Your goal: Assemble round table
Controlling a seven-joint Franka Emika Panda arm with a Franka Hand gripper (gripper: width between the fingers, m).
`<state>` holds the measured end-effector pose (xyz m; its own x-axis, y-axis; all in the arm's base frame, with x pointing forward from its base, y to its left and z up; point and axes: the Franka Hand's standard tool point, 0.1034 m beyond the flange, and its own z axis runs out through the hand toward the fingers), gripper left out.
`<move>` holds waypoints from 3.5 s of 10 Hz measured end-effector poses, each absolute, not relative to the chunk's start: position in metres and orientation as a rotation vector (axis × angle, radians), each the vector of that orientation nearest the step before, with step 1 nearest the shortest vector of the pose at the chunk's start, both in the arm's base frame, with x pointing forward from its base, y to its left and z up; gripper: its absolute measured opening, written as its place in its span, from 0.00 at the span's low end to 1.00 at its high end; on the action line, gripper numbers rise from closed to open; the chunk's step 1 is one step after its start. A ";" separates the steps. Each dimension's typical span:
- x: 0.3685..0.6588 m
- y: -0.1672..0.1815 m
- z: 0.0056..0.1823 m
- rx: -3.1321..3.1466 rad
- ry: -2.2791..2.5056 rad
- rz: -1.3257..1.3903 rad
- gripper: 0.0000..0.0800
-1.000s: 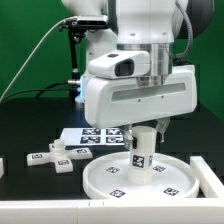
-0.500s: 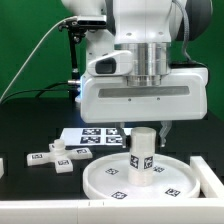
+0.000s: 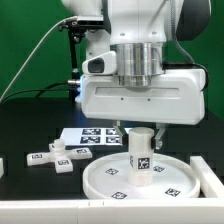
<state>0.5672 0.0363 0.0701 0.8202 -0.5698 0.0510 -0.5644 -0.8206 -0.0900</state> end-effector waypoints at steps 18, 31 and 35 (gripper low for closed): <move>0.562 0.044 0.069 -2.957 0.603 -0.079 0.81; 0.562 0.038 0.075 -3.035 -0.775 -0.178 0.65; 0.563 0.039 0.074 -3.101 -0.297 -0.176 0.51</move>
Offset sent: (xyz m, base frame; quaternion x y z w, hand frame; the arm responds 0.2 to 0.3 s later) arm 0.0070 0.0083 0.0011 0.0577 -0.0125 0.2983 0.9526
